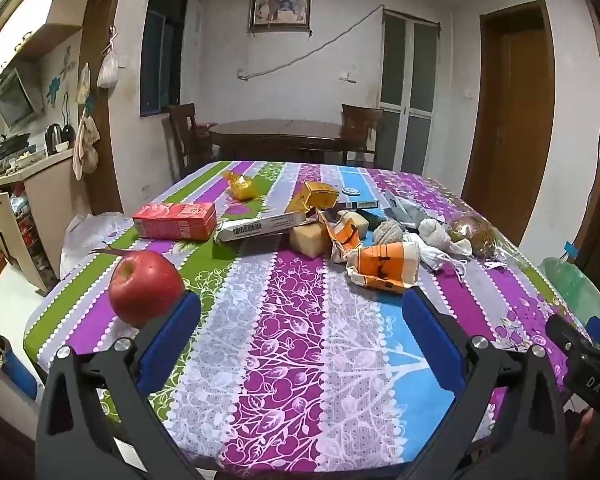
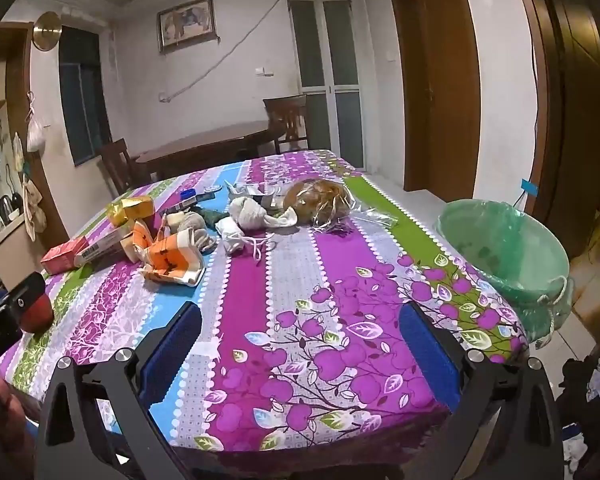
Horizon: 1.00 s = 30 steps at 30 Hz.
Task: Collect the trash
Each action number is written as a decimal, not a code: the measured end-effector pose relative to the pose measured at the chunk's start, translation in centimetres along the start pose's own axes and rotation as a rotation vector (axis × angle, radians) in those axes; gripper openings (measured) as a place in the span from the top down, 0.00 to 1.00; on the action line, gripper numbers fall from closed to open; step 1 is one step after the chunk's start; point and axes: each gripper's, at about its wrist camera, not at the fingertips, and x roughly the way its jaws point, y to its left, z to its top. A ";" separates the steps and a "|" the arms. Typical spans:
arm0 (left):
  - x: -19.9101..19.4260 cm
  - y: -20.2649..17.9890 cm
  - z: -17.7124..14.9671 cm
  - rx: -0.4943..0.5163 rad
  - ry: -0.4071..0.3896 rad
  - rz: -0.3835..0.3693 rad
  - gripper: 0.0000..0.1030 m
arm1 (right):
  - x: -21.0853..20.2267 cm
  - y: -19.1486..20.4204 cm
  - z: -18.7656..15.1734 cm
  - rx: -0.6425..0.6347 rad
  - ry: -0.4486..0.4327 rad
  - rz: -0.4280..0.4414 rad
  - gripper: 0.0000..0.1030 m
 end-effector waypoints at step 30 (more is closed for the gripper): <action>-0.9 -0.7 0.8 0.091 -0.022 -0.028 0.05 | -0.5 2.9 1.0 -0.052 -0.015 0.136 0.04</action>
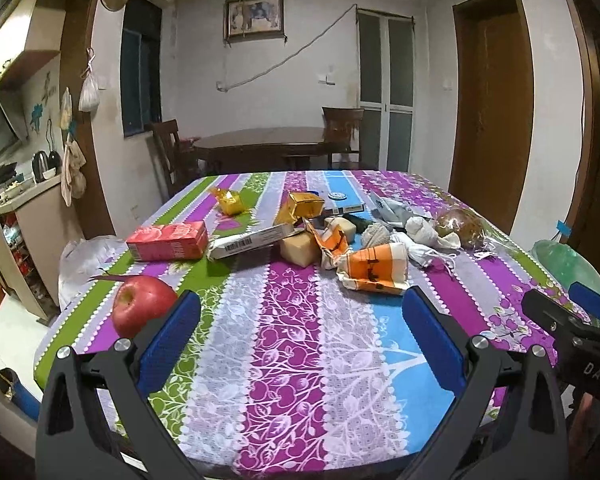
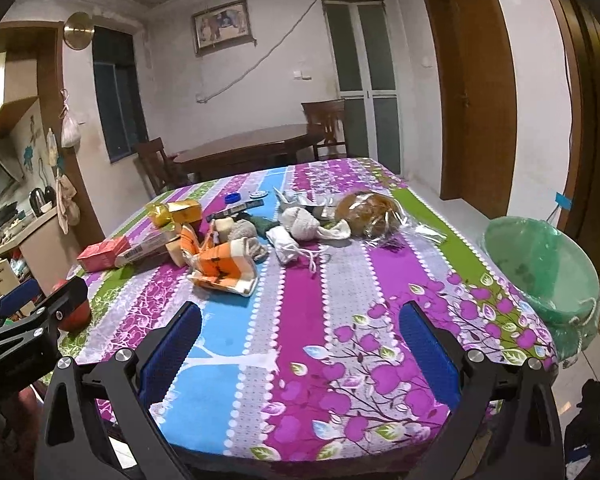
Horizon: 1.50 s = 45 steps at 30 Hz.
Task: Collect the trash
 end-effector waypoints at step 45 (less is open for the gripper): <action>1.4 -0.9 -0.8 0.007 0.055 0.042 0.05 | -0.5 -2.1 -0.5 0.023 -0.020 -0.061 0.04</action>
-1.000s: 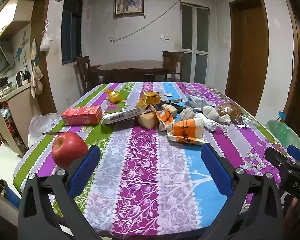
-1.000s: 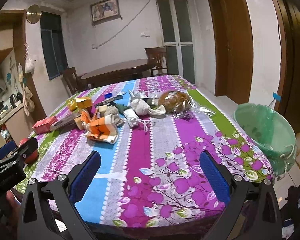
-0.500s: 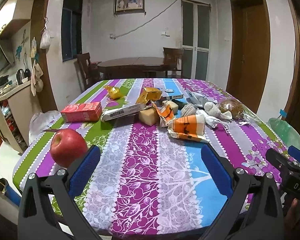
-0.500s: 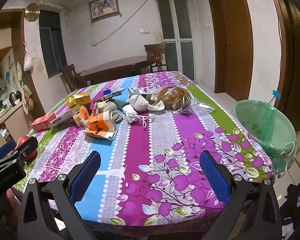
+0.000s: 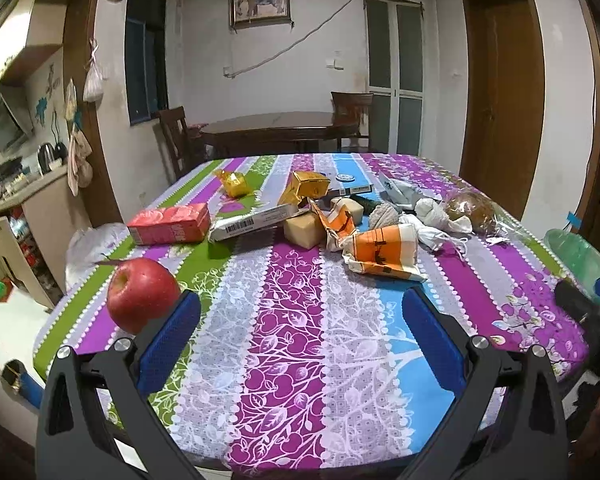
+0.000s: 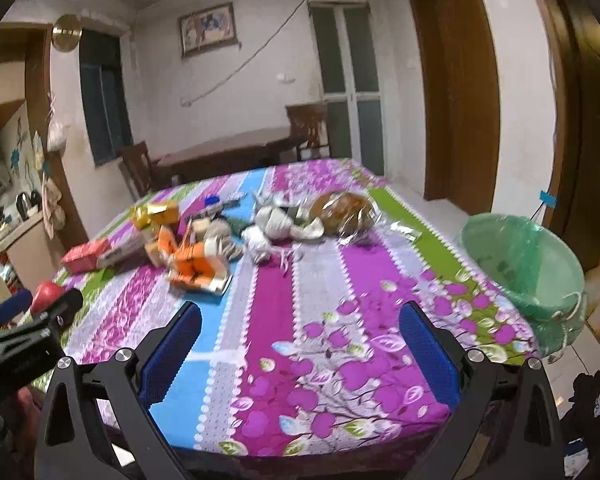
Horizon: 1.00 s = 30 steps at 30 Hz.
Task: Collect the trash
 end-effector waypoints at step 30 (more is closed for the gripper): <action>0.7 -0.6 0.0 0.021 0.030 0.026 0.05 | -0.1 -0.5 0.0 0.026 -0.013 0.073 0.04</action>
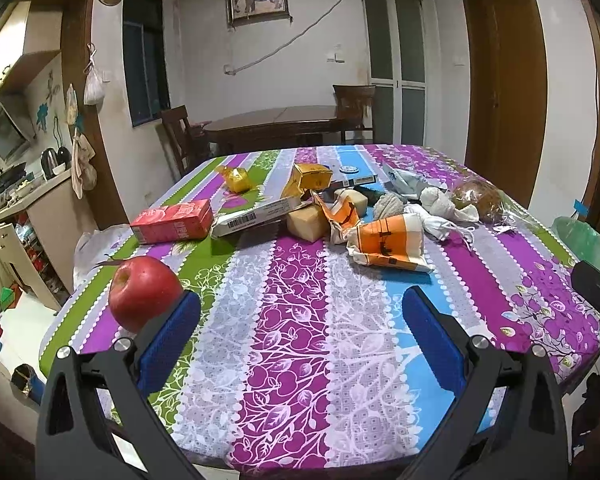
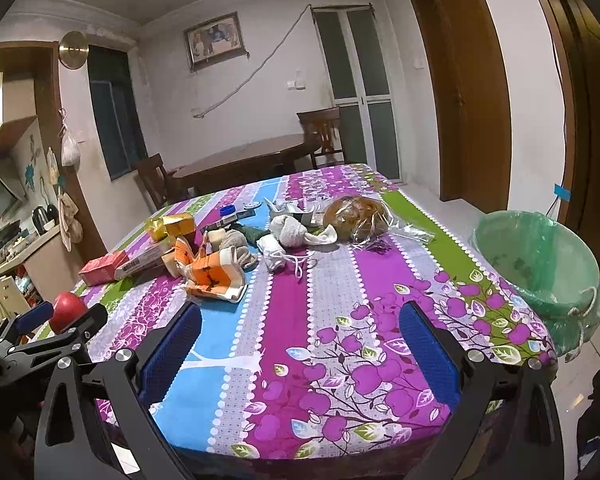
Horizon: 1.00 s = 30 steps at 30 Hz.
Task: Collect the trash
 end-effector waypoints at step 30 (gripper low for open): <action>3.9 4.0 1.7 -0.018 0.000 -0.048 0.06 | 10.6 5.5 4.3 -0.367 0.149 0.200 0.06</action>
